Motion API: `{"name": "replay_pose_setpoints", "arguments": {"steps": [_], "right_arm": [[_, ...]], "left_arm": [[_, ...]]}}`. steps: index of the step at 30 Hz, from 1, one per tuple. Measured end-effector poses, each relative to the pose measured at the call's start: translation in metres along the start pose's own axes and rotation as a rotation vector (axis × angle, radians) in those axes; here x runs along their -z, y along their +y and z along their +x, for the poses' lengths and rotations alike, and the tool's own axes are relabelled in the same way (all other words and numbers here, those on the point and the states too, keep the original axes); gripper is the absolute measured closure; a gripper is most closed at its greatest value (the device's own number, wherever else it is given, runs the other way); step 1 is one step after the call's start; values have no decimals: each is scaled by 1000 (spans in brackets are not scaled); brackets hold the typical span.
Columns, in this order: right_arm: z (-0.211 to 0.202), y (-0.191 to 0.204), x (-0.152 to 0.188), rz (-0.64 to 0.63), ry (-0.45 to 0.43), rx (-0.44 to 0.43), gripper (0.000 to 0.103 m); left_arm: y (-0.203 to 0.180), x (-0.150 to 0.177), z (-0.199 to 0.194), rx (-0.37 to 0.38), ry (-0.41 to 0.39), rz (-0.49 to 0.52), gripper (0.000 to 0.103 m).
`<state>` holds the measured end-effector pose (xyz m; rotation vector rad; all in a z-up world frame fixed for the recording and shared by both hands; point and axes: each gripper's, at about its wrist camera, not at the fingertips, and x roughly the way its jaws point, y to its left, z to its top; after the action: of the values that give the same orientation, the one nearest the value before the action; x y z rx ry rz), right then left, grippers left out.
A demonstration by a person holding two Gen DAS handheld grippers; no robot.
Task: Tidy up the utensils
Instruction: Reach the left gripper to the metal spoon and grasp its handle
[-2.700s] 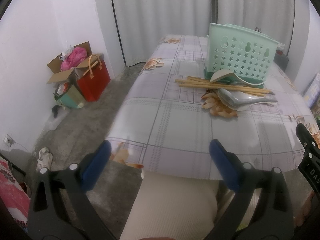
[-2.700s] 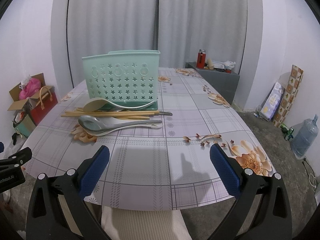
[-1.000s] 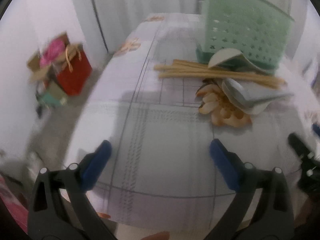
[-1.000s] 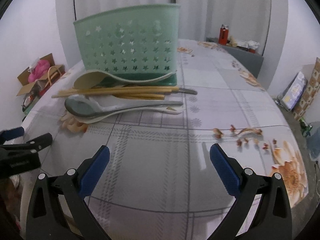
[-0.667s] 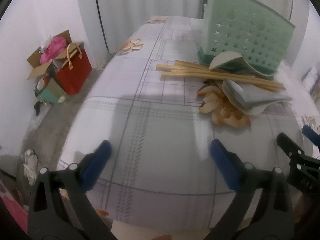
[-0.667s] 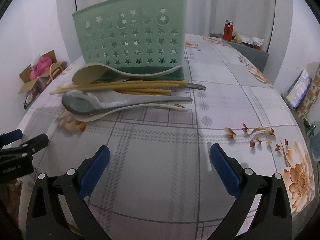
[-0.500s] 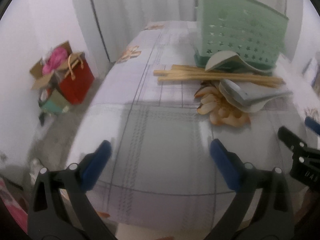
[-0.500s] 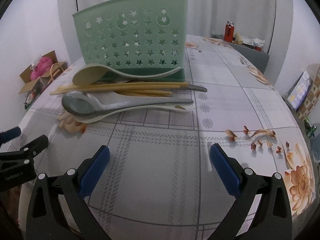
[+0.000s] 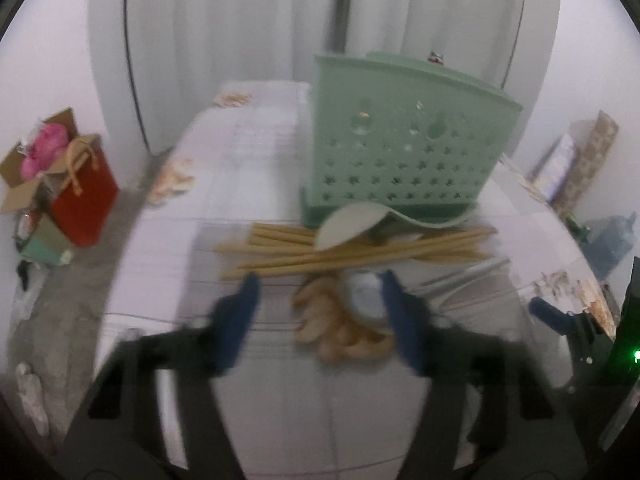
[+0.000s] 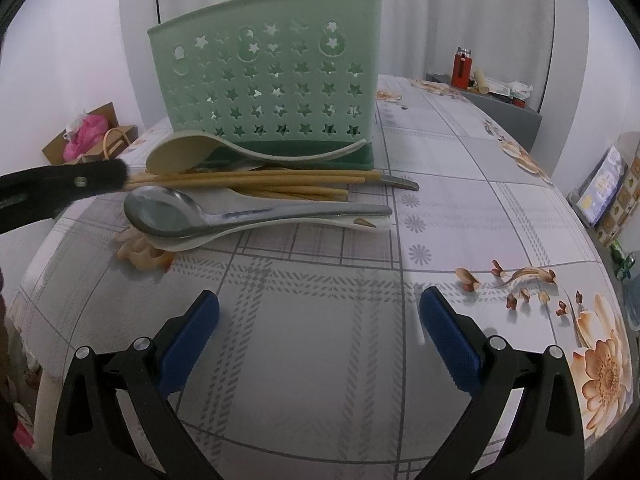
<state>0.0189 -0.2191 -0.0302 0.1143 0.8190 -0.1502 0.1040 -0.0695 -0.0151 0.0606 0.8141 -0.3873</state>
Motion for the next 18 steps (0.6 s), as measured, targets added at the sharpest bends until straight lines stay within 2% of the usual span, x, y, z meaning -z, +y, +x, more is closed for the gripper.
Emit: {"name": "replay_pose_setpoints", "arguments": {"steps": [2, 4, 7, 12, 18], "right_arm": [[0, 0, 0, 1, -1, 0, 5], [-1, 1, 0, 0, -3, 1, 5], [-1, 1, 0, -1, -3, 2, 5], [-1, 2, 0, -2, -3, 1, 5], [-1, 2, -1, -1, -1, 4, 5]], "left_arm": [[-4, 0, 9, 27, 25, 3, 64], [-5, 1, 21, 32, 59, 7, 83], [-9, 4, 24, 44, 73, 0, 95], [-11, 4, 0, 76, 22, 14, 100], [12, 17, -31, 122, 13, -75, 103]]}}
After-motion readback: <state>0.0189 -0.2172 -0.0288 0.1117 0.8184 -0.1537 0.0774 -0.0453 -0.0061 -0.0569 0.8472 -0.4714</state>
